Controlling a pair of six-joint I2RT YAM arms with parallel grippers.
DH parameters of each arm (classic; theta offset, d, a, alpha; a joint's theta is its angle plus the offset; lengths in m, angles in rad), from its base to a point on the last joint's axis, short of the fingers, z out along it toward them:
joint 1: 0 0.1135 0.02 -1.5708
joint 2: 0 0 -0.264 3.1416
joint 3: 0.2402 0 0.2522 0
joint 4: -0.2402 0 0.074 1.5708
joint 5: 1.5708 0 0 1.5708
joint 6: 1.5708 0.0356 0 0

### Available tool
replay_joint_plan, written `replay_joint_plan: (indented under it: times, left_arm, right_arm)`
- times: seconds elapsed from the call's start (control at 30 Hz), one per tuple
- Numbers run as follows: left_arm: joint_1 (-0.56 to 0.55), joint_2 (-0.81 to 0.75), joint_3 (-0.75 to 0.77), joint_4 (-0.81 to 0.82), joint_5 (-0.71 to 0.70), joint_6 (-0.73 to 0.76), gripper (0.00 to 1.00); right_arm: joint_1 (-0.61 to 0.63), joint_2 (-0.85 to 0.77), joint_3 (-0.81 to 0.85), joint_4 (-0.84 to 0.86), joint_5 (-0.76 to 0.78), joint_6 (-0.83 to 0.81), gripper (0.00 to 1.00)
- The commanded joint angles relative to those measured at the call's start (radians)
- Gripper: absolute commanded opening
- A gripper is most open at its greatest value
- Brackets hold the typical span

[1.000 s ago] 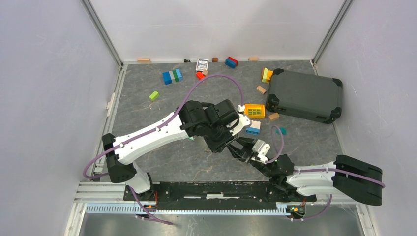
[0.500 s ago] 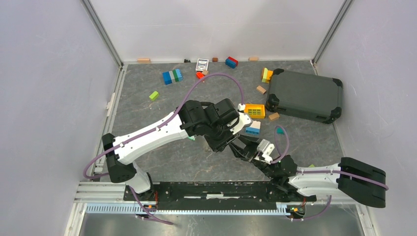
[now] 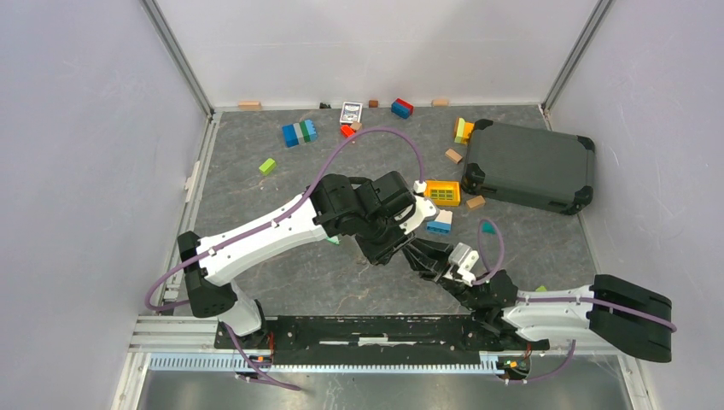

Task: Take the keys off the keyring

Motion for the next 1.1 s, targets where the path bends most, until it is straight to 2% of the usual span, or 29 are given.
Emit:
replay_joint_plan:
  times: [0.0, 0.2, 0.27, 0.37, 0.53, 0.63, 0.8, 0.97, 1.07]
  left_arm:
    - [0.001, -0.003, 0.004, 0.033, 0.015, 0.011, 0.02]
    - [0.003, -0.039, -0.043, 0.088, 0.029, 0.002, 0.02]
    - [0.002, -0.059, -0.072, 0.122, 0.051, 0.000, 0.02]
    - [0.003, -0.097, -0.120, 0.185, 0.072, 0.003, 0.05]
    - [0.004, -0.174, -0.218, 0.304, 0.085, 0.000, 0.19]
    - [0.002, -0.233, -0.285, 0.381, 0.090, 0.002, 0.34]
    - [0.001, -0.339, -0.398, 0.513, 0.125, 0.031, 0.51]
    - [0.002, -0.461, -0.493, 0.625, 0.130, 0.058, 0.65]
    - [0.002, -0.531, -0.540, 0.678, 0.138, 0.060, 0.67]
  right_arm:
    - [0.003, -0.028, -0.029, 0.098, -0.028, -0.001, 0.21]
    - [0.004, -0.111, -0.040, 0.010, -0.050, -0.021, 0.04]
    - [0.004, -0.161, -0.024, -0.081, -0.060, -0.026, 0.00]
    - [0.004, -0.248, 0.030, -0.293, -0.070, -0.028, 0.00]
    - [0.005, -0.370, 0.175, -0.707, -0.080, -0.019, 0.00]
    - [0.003, -0.416, 0.275, -0.927, -0.111, -0.022, 0.00]
    - [0.004, -0.414, 0.467, -1.279, -0.169, -0.038, 0.00]
    - [0.004, -0.402, 0.621, -1.535, -0.210, -0.056, 0.00]
    - [0.005, -0.396, 0.678, -1.620, -0.217, -0.074, 0.00]
